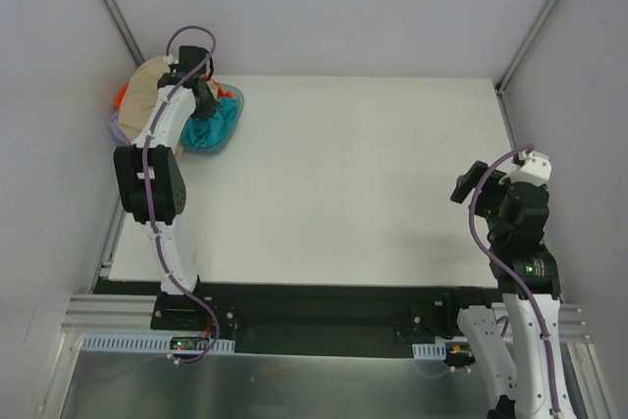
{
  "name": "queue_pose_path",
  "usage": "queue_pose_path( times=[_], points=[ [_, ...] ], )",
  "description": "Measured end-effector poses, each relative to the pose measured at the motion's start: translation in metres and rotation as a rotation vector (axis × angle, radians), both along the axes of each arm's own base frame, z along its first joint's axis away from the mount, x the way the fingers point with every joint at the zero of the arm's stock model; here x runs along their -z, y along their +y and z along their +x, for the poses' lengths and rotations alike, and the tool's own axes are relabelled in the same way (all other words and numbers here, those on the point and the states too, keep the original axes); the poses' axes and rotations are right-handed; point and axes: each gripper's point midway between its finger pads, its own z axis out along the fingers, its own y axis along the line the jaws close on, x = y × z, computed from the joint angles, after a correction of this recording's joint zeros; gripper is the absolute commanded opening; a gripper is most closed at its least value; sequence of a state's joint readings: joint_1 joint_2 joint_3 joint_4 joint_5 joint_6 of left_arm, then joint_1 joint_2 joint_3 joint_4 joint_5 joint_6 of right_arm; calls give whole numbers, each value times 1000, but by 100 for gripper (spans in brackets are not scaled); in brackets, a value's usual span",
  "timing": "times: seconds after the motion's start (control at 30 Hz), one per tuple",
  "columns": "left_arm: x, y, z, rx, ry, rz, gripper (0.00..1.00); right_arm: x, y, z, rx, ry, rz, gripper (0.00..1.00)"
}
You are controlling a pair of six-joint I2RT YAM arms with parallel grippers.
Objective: Fold and stack the t-shirts
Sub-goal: Grab crumpled tshirt from bin with the left arm, then move the tshirt to the center of the board
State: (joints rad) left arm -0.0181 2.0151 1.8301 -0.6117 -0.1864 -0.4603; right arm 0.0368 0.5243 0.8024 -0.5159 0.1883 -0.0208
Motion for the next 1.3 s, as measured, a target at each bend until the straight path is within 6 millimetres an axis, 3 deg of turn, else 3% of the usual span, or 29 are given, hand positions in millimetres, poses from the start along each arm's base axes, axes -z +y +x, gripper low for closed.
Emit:
queue_pose_path(
  times=[0.1,0.2,0.27,0.37,0.5,0.6,0.67,0.77,0.87,1.1,1.2,1.27,1.3],
  points=[
    [-23,2,-6,1,-34,13,0,-2,-1,-2,5,-10,-2,97],
    [-72,2,-12,15,-127,16,0,-3,-1,-2,6,-15,-2,97],
    [-125,0,-14,30,-246,15,0,-3,-1,-2,6,-14,-1,97],
    [-222,-7,-26,75,-482,-5,0,-3,-1,-2,8,-14,-1,97],
    [-349,-29,-69,190,-812,-64,0,-6,-2,-4,12,-28,-2,97],
    [-405,-53,-104,316,-970,-120,0,-12,-4,-8,20,-59,-2,97],
    [-426,-77,-124,416,-1031,-165,0,-17,-6,-11,31,-84,-4,97],
    [-434,-124,-142,568,-1054,-215,0,-22,-9,-15,49,-109,-6,97],
    [-420,-179,-159,741,-1015,-273,0,-25,-13,-18,75,-125,-9,97],
    [-392,-256,-185,993,-913,-406,2,-27,-18,-21,100,-133,-11,97],
    [-368,-284,-202,1075,-849,-452,15,-26,-19,-23,115,-133,0,97],
    [-332,-296,-206,1092,-771,-465,41,-24,-20,-24,126,-129,6,97],
    [-305,-298,-206,1079,-713,-462,59,-23,-20,-24,130,-125,9,97]
  ],
)
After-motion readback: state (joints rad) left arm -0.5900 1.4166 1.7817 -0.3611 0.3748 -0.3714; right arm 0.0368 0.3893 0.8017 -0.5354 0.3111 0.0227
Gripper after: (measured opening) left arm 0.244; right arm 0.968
